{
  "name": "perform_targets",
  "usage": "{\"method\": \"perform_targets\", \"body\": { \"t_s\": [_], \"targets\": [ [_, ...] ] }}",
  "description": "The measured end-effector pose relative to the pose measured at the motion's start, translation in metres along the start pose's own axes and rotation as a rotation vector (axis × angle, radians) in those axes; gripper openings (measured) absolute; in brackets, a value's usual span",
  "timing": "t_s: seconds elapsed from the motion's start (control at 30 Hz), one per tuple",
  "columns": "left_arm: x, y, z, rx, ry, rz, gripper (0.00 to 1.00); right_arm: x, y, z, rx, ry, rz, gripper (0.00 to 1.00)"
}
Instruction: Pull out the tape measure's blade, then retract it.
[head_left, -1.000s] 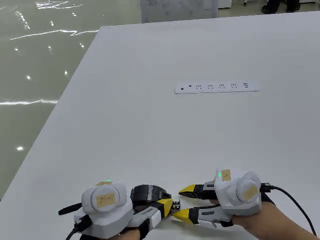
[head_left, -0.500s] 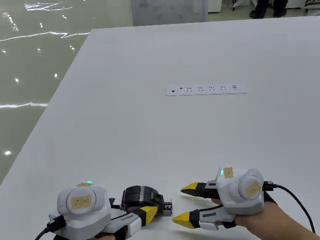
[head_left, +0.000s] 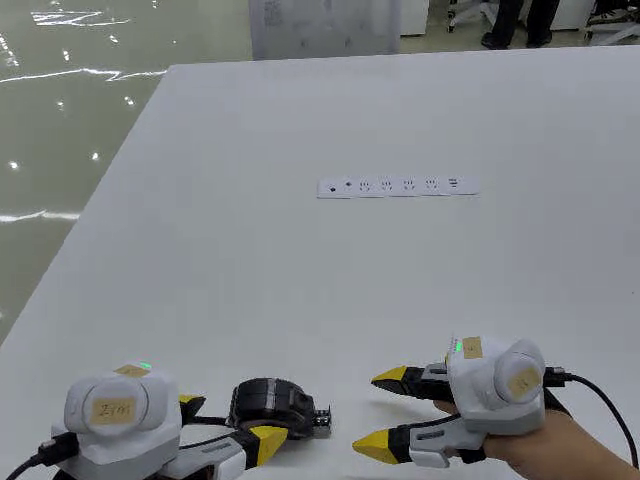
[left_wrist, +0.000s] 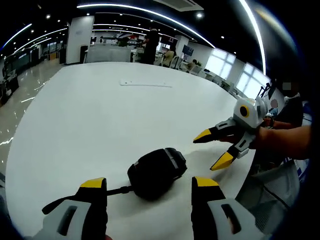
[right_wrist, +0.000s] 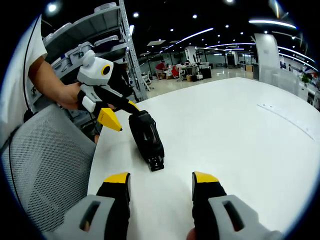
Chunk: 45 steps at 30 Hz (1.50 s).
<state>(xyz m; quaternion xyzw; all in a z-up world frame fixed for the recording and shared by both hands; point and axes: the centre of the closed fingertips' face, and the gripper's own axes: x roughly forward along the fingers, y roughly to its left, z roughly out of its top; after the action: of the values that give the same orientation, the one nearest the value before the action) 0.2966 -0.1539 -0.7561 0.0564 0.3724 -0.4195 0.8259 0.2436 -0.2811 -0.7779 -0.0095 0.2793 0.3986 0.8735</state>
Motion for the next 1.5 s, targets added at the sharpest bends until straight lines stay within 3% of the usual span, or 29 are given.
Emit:
{"method": "perform_targets", "body": {
  "t_s": [0.33,0.5,0.63,0.8,1.1,1.5],
  "targets": [
    [-0.008,0.011,-0.005,0.052,-0.002,-0.024,0.68,-0.026,-0.008,0.005,0.037,-0.039,-0.060,0.50],
    [-0.013,0.008,-0.006,0.078,-0.012,-0.073,0.68,-0.038,-0.010,0.004,0.033,-0.038,-0.089,0.51],
    [-0.017,0.007,-0.007,0.135,-0.010,-0.080,0.68,-0.050,-0.009,0.001,0.034,-0.032,-0.110,0.52],
    [-0.021,0.006,-0.009,0.160,-0.009,-0.103,0.68,-0.072,-0.013,-0.004,0.058,-0.053,-0.161,0.53],
    [-0.030,0.004,-0.011,0.178,-0.020,-0.133,0.68,-0.106,-0.014,-0.016,0.071,-0.054,-0.235,0.56],
    [-0.045,0.015,-0.017,0.173,-0.022,-0.131,0.70,-0.126,-0.009,-0.026,0.090,-0.045,-0.270,0.62]
  ]
}}
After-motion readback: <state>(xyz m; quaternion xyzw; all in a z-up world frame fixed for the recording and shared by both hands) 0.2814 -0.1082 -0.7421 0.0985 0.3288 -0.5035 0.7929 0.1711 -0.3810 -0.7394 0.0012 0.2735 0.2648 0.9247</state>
